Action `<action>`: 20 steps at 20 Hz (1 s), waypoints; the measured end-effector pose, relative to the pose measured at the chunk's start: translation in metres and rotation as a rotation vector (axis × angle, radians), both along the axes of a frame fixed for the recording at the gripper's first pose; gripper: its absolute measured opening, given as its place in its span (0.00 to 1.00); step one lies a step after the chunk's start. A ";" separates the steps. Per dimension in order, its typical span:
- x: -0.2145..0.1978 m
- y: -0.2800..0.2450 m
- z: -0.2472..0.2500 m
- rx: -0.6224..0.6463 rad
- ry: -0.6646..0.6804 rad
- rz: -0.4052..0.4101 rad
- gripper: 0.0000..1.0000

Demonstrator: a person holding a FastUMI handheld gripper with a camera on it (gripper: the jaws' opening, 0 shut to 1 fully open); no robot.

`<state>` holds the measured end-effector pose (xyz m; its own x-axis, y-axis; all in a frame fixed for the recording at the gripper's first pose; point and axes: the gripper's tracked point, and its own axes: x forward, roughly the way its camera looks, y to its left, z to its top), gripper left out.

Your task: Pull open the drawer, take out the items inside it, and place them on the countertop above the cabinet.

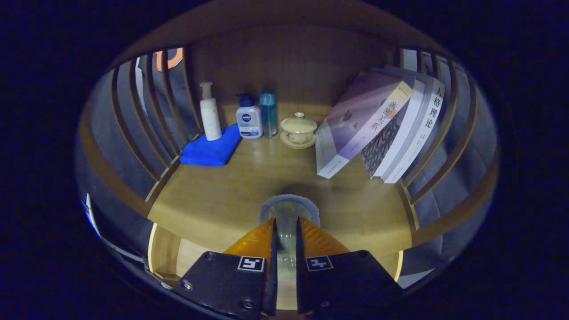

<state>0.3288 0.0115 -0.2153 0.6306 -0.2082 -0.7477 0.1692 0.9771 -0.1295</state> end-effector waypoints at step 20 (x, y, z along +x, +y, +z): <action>-0.057 0.034 0.020 0.030 -0.160 0.111 0.75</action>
